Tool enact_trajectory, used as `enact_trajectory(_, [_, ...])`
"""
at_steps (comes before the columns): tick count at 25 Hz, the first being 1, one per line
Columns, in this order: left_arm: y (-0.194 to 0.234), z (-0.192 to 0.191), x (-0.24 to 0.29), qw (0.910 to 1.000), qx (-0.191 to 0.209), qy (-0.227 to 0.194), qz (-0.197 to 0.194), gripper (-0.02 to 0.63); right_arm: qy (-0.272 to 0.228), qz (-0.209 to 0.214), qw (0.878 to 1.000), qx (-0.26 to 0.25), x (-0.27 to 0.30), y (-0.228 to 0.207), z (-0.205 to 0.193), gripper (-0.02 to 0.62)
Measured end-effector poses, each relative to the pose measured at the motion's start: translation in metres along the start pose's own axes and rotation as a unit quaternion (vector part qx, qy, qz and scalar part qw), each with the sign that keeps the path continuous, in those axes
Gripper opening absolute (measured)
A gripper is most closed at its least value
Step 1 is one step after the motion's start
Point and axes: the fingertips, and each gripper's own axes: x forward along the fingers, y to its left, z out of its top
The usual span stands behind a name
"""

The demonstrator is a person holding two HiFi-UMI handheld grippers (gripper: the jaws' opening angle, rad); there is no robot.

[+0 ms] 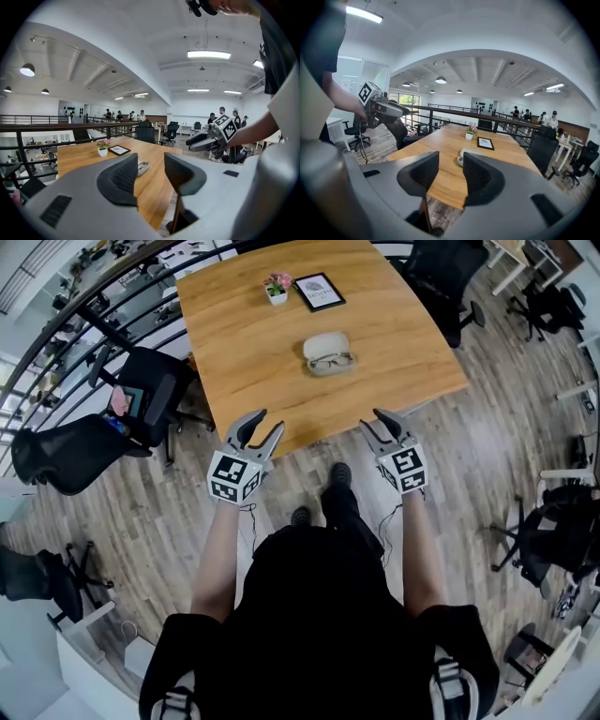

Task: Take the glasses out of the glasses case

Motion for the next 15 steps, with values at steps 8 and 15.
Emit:
enact_trajectory(8, [0.018,0.012,0.046,0.9994,-0.002,0.006,0.033,0.186,-0.005,0.034,0.999,-0.005,0.037,-0.050,0.005,0.169])
enact_trajectory(15, [0.038,0.027,0.090,0.9969,-0.024,-0.002,0.075,0.186,-0.003,0.072,0.997,-0.013,0.075,-0.102,0.007,0.169])
